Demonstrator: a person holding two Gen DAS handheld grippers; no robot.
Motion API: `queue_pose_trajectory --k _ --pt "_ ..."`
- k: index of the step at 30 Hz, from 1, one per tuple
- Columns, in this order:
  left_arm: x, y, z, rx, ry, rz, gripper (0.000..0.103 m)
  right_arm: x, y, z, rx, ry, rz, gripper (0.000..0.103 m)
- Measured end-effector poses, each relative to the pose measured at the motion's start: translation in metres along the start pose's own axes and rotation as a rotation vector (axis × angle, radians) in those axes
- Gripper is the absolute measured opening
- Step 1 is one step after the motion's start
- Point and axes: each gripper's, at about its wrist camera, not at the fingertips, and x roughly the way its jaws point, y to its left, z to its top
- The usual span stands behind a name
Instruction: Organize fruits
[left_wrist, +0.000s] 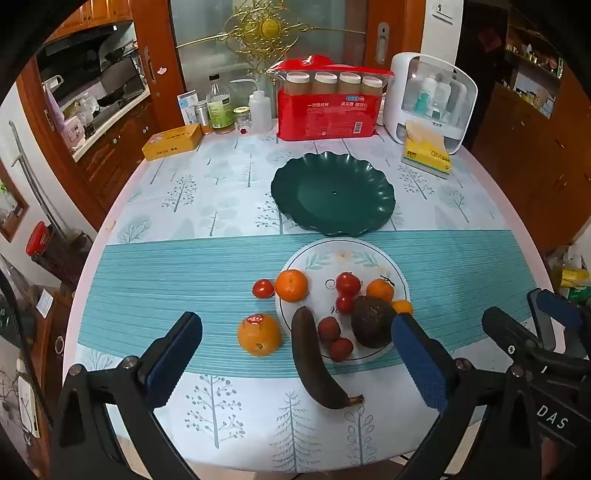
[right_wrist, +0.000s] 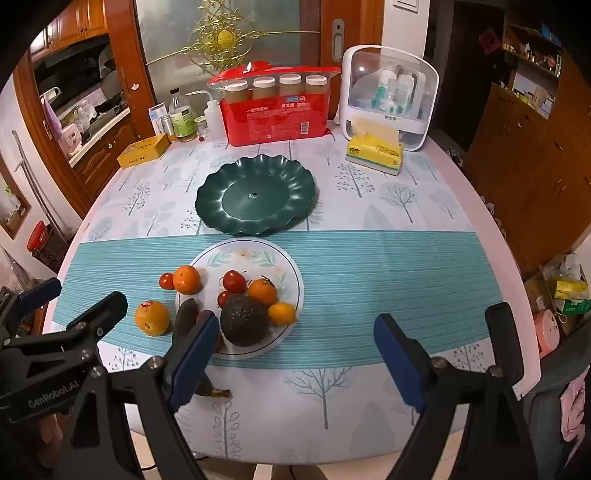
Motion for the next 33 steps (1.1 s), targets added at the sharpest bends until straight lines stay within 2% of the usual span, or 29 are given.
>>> queue_pose_trajectory --k 14,19,27,33 --pt "-0.013 -0.011 -0.005 -0.004 -0.005 -0.026 0.102 -0.001 0.000 -0.001 0.006 0.007 0.002 0.087" --pt "-0.011 -0.002 -0.002 -0.021 -0.002 -0.051 0.102 -0.001 0.001 0.001 0.002 0.005 -0.001 0.087" --pt "-0.010 -0.003 -0.001 -0.015 -0.011 -0.034 0.102 -0.002 0.001 0.003 -0.002 0.003 -0.007 0.087" --pt "-0.008 -0.002 -0.001 -0.020 -0.005 -0.050 0.102 -0.001 0.001 0.004 -0.003 0.003 -0.012 0.087"
